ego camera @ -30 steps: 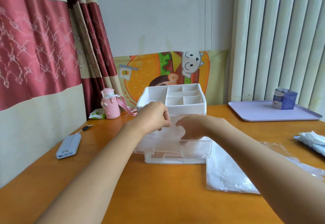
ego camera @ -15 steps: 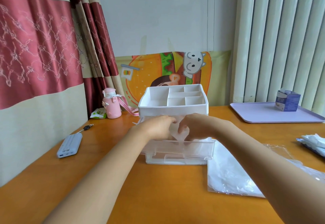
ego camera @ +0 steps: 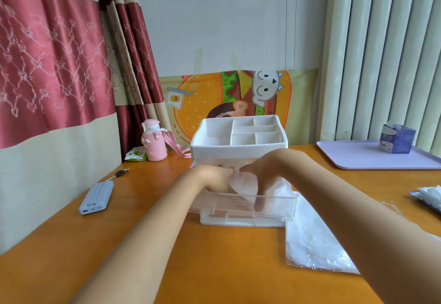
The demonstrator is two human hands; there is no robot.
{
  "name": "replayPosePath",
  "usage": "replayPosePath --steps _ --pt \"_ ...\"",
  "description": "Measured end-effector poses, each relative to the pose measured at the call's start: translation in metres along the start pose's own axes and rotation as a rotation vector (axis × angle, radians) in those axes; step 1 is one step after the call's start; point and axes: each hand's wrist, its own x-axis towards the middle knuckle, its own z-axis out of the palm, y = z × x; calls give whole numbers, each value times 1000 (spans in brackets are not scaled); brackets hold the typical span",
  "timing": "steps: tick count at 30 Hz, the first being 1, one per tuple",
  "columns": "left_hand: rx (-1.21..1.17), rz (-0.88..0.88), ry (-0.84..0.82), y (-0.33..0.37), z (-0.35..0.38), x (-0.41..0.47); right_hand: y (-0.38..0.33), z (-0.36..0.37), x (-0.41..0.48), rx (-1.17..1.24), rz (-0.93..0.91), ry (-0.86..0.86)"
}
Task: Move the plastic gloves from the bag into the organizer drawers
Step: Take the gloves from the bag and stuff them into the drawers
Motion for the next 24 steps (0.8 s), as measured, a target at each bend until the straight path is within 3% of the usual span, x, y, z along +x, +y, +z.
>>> replayPosePath --steps 9,16,21,24 --pt "-131 -85 170 -1 -14 -36 -3 -5 11 -9 11 -32" --pt "20 -179 63 6 -14 -48 0 -3 16 -59 37 -20" --pt "-71 -200 64 8 -31 -54 10 -7 8 -28 30 57" --pt "-138 -132 192 12 -37 -61 21 -8 -16 115 -38 155"
